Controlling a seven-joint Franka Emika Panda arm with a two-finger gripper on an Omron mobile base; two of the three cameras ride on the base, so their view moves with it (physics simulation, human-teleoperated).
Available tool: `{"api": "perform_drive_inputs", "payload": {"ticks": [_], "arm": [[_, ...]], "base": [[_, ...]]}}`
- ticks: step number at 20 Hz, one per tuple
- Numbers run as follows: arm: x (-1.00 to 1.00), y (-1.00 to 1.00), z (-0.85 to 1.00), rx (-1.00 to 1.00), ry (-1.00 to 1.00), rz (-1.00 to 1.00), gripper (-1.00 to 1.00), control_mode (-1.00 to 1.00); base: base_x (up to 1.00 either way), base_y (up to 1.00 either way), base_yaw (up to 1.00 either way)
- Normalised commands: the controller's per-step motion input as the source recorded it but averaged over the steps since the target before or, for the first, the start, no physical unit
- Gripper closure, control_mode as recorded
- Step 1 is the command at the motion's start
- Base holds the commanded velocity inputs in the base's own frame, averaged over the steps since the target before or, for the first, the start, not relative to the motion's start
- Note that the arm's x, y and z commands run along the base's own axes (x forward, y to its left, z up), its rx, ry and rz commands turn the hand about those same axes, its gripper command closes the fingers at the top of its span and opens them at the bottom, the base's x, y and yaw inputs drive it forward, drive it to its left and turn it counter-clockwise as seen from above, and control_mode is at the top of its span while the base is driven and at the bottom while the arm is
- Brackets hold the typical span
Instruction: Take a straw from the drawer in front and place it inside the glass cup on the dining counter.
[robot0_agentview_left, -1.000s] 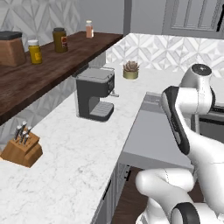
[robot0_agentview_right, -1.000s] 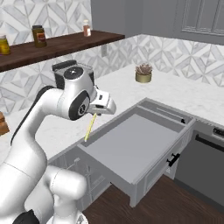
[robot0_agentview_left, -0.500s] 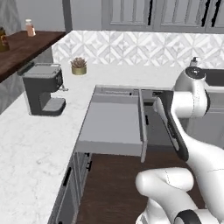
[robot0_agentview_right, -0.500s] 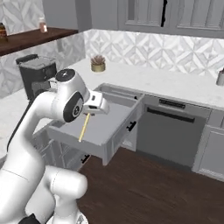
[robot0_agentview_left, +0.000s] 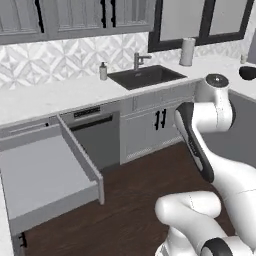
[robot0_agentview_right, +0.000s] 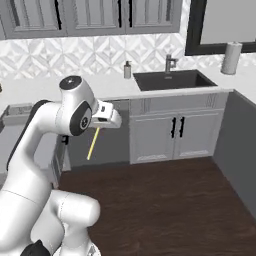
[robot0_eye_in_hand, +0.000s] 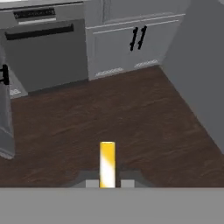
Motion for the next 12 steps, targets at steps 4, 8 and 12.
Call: {"api": "perform_drive_inputs", "payload": {"ticks": [4, 8, 12], "arm": [[0.00, 0.00, 0.00, 0.00, 0.00, 0.00, 1.00, 1.00], [0.00, 0.00, 0.00, 0.00, 0.00, 0.00, 1.00, 1.00], [0.00, 0.00, 0.00, 0.00, 0.00, 0.00, 1.00, 1.00]], "base": [[0.00, -0.33, -0.90], [0.00, -0.39, -0.88], [0.00, -0.69, -0.79]]}}
